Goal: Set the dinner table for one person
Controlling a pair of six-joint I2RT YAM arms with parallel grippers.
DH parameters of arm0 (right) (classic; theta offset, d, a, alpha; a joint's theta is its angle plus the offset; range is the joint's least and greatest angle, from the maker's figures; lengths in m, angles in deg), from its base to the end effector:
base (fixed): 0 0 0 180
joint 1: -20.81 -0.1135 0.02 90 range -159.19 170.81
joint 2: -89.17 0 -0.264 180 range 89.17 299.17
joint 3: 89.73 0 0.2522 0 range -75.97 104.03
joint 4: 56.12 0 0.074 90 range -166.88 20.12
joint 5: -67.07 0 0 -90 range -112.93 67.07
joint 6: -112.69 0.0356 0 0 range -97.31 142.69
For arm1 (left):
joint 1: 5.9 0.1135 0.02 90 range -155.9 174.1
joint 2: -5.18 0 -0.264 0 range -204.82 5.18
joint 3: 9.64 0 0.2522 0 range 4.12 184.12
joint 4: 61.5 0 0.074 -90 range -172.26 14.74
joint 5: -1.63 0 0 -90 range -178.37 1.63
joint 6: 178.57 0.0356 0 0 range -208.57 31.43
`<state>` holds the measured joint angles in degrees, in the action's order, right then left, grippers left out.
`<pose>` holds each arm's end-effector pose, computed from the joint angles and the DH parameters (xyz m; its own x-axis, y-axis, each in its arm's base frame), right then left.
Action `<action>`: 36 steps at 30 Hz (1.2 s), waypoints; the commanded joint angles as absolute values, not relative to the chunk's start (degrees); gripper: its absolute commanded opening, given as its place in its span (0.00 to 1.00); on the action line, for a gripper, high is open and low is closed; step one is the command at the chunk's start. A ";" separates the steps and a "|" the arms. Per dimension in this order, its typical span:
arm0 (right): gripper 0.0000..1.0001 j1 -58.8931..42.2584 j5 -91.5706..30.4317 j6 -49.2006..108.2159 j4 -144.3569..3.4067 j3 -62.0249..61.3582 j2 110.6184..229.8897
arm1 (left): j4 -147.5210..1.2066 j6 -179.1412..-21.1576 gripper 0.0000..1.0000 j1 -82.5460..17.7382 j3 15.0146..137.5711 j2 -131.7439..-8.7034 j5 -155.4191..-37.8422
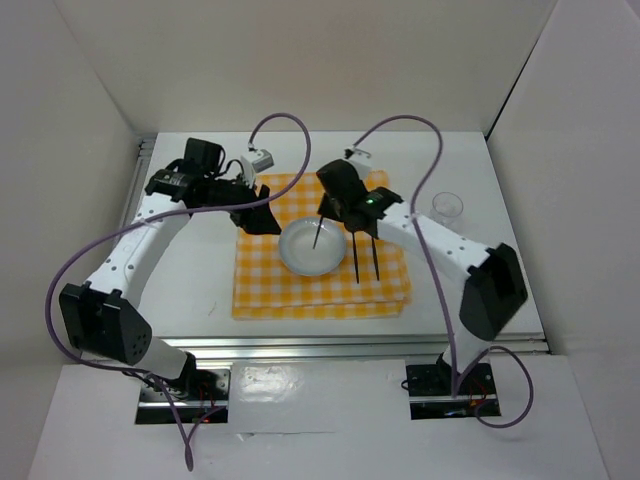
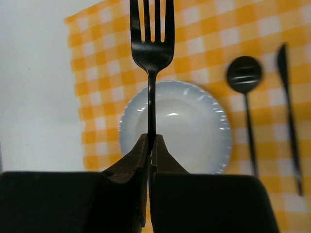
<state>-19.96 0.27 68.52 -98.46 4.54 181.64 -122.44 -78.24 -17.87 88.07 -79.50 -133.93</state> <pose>0.2853 0.2274 0.3158 -0.6109 0.3438 -0.7132 0.0928 0.9257 0.3667 0.2956 -0.0886 0.3598 -0.6042 0.2564 -0.7544 0.7336 0.5486 -0.4011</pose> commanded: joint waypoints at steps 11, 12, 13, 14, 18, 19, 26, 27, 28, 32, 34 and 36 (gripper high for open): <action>0.00 -29.02 -5.97 75.06 -88.34 16.14 194.11 | -111.13 -83.47 0.71 -21.29 77.09 -82.61 -125.20; 0.00 -29.02 -5.97 75.86 -88.34 16.14 194.11 | -111.12 -83.47 0.71 -21.29 77.07 -82.62 -125.20; 0.00 -29.55 -7.10 76.39 -88.86 16.14 194.64 | -110.34 -84.08 0.70 -21.29 76.29 -83.32 -124.33; 0.00 -29.55 -7.11 77.26 -88.86 16.14 194.64 | -110.33 -84.09 0.70 -21.29 76.28 -83.32 -123.71; 0.00 -29.55 -8.95 77.80 -89.39 15.62 195.17 | -109.80 -84.70 0.65 -21.29 75.67 -84.55 -123.17; 0.00 -30.07 -8.95 77.80 -89.39 15.61 195.17 | -109.80 -84.70 0.63 -21.29 75.67 -84.55 -122.65; 0.00 -30.08 -7.55 77.27 -92.89 17.45 196.83 | -112.17 -85.41 0.64 -20.68 76.19 -84.55 -120.81; 0.00 -30.08 -7.03 76.66 -93.95 17.98 197.36 | -112.87 -84.62 0.65 -20.15 76.80 -83.94 -120.19; 0.00 -30.08 -7.02 76.66 -94.92 17.99 197.89 | -113.66 -83.74 0.66 -18.84 76.81 -82.89 -119.66; 0.00 -30.08 -8.85 75.87 -95.38 18.17 199.48 | -117.08 -80.93 0.69 -16.46 76.81 -81.74 -118.68; 0.00 -30.08 -10.27 75.87 -93.71 17.64 198.78 | -117.71 -79.79 0.69 -16.45 76.81 -82.26 -120.70; 0.00 -30.08 -10.80 77.00 -93.17 16.93 198.77 | -117.71 -79.78 0.68 -16.45 76.29 -82.27 -123.51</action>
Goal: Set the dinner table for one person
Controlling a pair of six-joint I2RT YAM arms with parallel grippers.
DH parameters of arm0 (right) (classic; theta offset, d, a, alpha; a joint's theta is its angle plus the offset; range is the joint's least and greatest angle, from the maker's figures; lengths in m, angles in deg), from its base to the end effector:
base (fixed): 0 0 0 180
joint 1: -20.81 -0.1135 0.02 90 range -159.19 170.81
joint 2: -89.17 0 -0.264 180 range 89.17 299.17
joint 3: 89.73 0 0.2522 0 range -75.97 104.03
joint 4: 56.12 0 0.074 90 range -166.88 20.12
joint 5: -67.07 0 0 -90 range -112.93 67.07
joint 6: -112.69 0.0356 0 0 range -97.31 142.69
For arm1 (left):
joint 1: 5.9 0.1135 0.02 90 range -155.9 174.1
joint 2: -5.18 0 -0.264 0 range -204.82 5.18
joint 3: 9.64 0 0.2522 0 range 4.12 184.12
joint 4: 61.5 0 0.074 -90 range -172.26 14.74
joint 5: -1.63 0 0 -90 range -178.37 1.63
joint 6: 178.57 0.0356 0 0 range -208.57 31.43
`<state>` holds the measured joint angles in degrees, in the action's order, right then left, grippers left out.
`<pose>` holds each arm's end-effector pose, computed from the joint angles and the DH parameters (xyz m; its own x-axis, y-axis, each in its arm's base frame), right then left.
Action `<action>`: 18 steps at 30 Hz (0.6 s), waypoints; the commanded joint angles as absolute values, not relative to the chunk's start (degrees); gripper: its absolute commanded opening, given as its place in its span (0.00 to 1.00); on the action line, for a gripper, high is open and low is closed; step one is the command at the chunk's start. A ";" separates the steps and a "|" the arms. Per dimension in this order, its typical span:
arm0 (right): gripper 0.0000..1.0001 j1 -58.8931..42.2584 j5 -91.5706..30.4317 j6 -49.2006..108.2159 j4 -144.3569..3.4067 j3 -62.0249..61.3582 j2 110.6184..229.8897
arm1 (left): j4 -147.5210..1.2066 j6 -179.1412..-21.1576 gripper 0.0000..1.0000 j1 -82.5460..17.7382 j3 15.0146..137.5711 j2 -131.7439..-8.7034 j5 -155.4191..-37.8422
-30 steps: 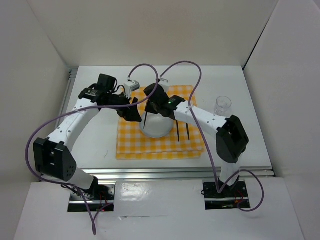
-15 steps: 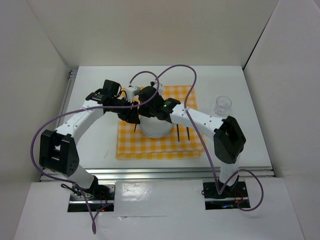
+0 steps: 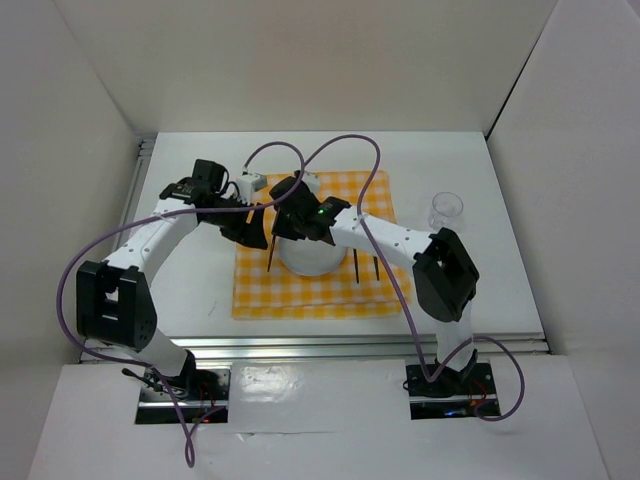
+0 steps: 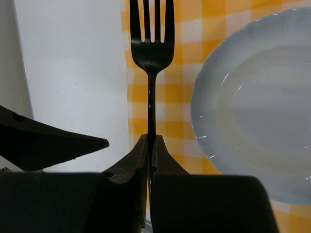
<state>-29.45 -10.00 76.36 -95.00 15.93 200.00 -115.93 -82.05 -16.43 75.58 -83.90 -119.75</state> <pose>0.2894 0.3357 0.2619 -0.7843 0.2849 -0.5511 -0.0250 0.8731 0.4869 0.3134 -0.0771 0.2717 -0.7827 0.2441 -0.5725 0.5173 0.7666 -0.3804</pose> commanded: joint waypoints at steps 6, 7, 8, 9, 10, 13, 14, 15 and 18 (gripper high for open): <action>0.00 -30.61 -10.80 78.77 -91.95 14.83 196.14 | -117.27 -79.25 0.68 -16.45 75.75 -84.55 -130.01; 0.00 -30.61 -10.80 78.77 -91.42 14.82 195.61 | -117.79 -79.25 0.67 -16.45 75.75 -85.51 -130.03; 0.00 -30.61 -11.32 78.77 -91.41 14.82 195.61 | -117.80 -79.25 0.67 -16.45 75.75 -86.39 -130.64; 0.00 -30.61 -11.94 79.29 -91.41 14.82 195.61 | -117.80 -79.25 0.65 -16.45 75.75 -86.40 -130.64; 0.00 -30.61 -11.94 79.29 -91.41 14.82 196.13 | -117.19 -79.86 0.63 -16.45 75.75 -87.10 -130.04; 0.00 -30.61 -12.65 80.43 -92.64 15.35 196.66 | -116.66 -80.40 0.49 -16.45 75.75 -88.24 -128.89; 0.00 -30.61 -13.25 80.44 -92.64 15.35 196.66 | -116.66 -80.40 0.49 -16.45 75.75 -88.25 -128.89; 0.00 -30.61 -13.26 80.44 -91.95 15.35 196.66 | -116.66 -80.40 0.51 -16.45 75.75 -88.85 -128.89; 0.00 -30.61 -13.26 80.44 -91.94 14.82 196.14 | -116.13 -80.92 0.51 -16.45 75.23 -89.38 -128.36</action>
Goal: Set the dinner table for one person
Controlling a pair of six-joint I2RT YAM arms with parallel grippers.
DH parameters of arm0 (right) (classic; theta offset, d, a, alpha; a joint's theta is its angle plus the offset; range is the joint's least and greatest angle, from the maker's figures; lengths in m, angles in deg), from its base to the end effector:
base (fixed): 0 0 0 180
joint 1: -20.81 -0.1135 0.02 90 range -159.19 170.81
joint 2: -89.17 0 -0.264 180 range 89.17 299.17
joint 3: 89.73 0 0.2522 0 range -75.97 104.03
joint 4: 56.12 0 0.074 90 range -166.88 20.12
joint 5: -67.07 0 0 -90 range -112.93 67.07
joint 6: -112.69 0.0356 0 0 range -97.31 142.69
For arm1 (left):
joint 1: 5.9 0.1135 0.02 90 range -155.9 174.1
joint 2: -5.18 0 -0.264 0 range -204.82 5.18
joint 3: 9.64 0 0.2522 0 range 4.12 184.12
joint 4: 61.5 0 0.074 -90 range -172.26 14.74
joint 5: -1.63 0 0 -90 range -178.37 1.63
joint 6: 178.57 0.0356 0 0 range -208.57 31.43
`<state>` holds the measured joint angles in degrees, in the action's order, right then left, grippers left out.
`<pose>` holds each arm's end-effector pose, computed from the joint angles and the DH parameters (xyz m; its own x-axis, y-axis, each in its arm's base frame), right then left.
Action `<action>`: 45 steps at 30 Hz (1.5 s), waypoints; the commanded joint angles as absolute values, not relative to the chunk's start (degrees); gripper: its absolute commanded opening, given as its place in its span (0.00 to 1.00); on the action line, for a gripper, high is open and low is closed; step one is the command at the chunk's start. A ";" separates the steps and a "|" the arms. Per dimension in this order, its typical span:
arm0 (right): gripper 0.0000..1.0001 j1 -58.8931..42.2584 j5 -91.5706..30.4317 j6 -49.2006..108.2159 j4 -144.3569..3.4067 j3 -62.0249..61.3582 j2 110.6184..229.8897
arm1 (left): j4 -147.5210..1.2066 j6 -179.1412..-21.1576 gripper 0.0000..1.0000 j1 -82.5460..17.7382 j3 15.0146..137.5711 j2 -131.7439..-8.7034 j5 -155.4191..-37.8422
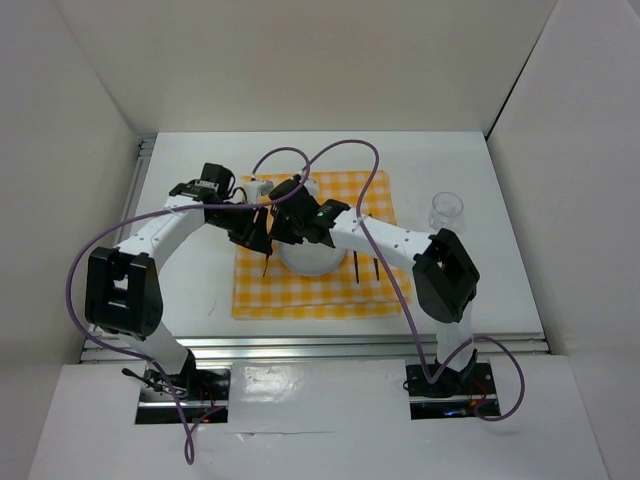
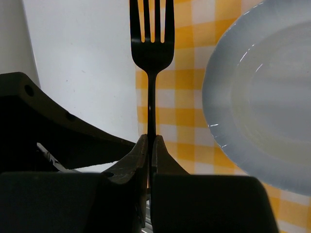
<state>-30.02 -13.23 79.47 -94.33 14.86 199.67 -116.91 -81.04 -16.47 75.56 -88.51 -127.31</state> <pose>0.2836 0.3386 0.2589 -0.8163 0.3036 -0.4914 -0.0090 0.8440 0.5363 0.3214 -0.0827 0.2484 -0.8209 0.2569 -0.5101 0.5266 0.6861 -0.5019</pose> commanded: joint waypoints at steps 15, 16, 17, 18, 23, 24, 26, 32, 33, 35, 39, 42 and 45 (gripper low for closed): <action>0.00 -30.61 -13.88 80.44 -91.94 15.44 197.19 | -120.09 -80.14 0.15 -16.45 77.16 -94.49 -133.46; 0.00 -30.61 -13.35 80.44 -91.94 15.44 196.67 | -120.09 -80.13 0.11 -16.45 77.16 -94.49 -133.98; 0.00 -30.61 -13.35 80.44 -91.33 14.92 196.66 | -120.61 -80.13 0.08 -16.45 77.16 -94.49 -133.98; 0.00 -30.61 -13.35 80.44 -91.33 14.91 196.66 | -120.61 -80.13 0.05 -16.45 77.16 -94.49 -134.68; 0.00 -30.61 -13.35 79.91 -90.80 15.53 197.19 | -121.66 -80.13 0.00 -16.45 77.16 -95.54 -139.95; 0.00 -30.61 -13.35 79.91 -90.80 15.53 197.19 | -122.28 -80.13 0.00 -15.76 77.16 -96.06 -140.83; 0.00 -30.61 -13.96 79.91 -90.80 15.53 197.71 | -122.28 -80.13 0.00 -15.05 77.69 -96.59 -142.76; 0.05 -30.61 -18.26 78.50 -89.30 17.37 200.09 | -121.32 -81.71 0.00 -8.03 75.14 -99.14 -154.63; 0.08 -30.00 -18.79 77.98 -89.30 17.37 200.09 | -121.32 -82.32 0.00 -7.14 75.14 -99.67 -156.21; 0.16 -29.99 -19.41 77.45 -88.61 17.37 200.09 | -121.32 -82.33 0.00 -4.95 75.14 -101.50 -157.97; 0.27 -29.46 -19.41 77.45 -87.99 17.37 200.09 | -120.97 -82.94 0.00 -3.00 73.83 -103.27 -160.43; 0.35 -28.94 -19.41 77.45 -88.60 17.37 198.87 | -118.16 -86.36 0.00 -1.69 71.98 -103.97 -160.97; 0.39 -28.94 -18.89 76.31 -88.60 16.32 198.33 | -116.05 -87.69 0.00 -0.54 70.57 -105.38 -162.64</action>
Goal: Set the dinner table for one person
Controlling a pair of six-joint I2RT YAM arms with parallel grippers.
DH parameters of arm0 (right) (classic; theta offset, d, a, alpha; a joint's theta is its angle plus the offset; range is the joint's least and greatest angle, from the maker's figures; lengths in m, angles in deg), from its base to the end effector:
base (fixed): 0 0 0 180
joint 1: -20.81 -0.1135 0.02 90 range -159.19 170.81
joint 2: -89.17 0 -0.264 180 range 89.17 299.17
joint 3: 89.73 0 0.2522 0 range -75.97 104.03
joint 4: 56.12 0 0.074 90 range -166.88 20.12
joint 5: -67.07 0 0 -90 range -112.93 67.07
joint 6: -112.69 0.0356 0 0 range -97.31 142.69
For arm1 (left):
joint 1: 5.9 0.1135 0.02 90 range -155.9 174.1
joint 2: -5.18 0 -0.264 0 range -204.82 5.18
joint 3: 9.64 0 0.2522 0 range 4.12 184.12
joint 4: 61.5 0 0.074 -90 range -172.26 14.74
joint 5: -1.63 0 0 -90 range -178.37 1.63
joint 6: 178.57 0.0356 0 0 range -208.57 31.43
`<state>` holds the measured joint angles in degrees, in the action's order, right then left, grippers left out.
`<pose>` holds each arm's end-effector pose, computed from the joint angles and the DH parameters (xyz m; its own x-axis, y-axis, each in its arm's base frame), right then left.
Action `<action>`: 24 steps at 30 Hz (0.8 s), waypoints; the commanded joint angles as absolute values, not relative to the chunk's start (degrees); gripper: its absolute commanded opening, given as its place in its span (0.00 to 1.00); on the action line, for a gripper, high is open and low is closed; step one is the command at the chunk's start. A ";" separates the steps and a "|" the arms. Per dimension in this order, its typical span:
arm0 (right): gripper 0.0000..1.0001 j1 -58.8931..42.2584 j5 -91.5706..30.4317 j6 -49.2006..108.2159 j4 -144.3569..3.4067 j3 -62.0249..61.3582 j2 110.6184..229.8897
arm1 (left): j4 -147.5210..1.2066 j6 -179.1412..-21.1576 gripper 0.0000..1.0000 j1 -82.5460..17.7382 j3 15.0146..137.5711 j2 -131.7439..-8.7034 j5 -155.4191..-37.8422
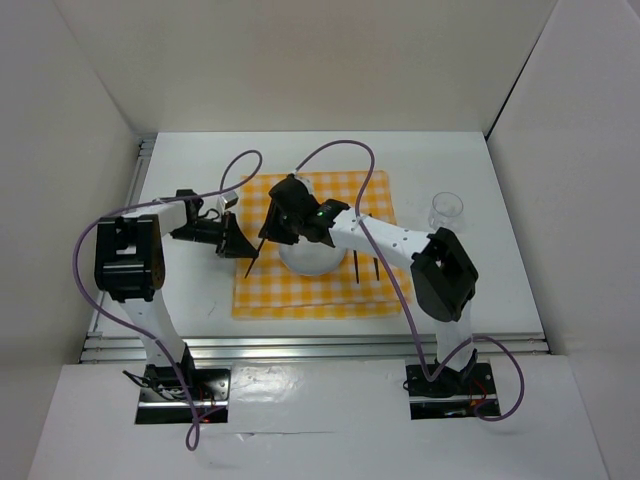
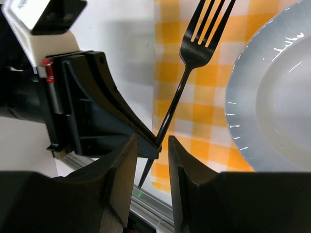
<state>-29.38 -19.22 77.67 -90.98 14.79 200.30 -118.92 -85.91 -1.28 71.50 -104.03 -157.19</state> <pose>0.2884 0.3425 0.2582 -0.8457 0.2618 -0.4651 -0.0749 0.8046 0.5891 0.3378 -0.0060 0.1575 -0.9906 -0.0632 -0.1217 0.0900 0.3694 -0.9249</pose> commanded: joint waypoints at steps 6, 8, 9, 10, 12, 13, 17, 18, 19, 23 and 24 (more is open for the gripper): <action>0.39 -28.41 -18.36 75.78 -90.62 17.02 198.86 | -112.45 -92.06 0.00 -0.02 69.17 -106.70 -159.57; 0.39 -28.41 -17.66 75.78 -90.62 16.50 198.07 | -106.48 -95.76 0.00 0.51 67.68 -106.01 -158.95; 0.39 -28.41 -17.66 75.08 -91.23 16.49 197.20 | -104.20 -99.95 0.00 1.29 66.10 -105.48 -158.95; 0.39 -27.89 -17.05 75.08 -91.24 15.88 196.15 | -101.83 -102.08 0.00 1.82 65.22 -105.47 -159.47; 0.39 -27.36 -16.51 75.08 -91.76 14.48 194.91 | -94.53 -107.87 0.00 1.83 63.11 -104.07 -158.69; 0.39 -27.35 -15.90 75.08 -91.76 13.95 193.60 | -92.51 -109.56 0.00 1.83 62.40 -102.67 -157.90; 0.39 -26.04 -15.38 75.08 -92.29 10.00 190.35 | -81.61 -118.17 0.00 1.83 57.58 -100.82 -156.57; 0.39 -26.04 -15.37 75.08 -92.29 9.38 189.73 | -78.72 -119.49 0.00 1.83 57.04 -100.81 -156.57; 0.39 -25.51 -15.37 75.08 -92.29 8.85 188.59 | -77.38 -121.60 0.00 1.83 56.34 -100.81 -156.57; 0.39 -24.89 -14.84 75.08 -92.29 6.22 186.74 | -70.62 -125.91 0.00 1.83 52.21 -99.33 -154.82; 0.39 -24.89 -14.84 75.08 -92.29 5.60 186.04 | -69.21 -128.01 0.00 1.83 50.29 -98.71 -154.29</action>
<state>-25.32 -16.27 75.73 -92.01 7.27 189.51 -78.22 -120.89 1.84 53.47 -101.93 -154.48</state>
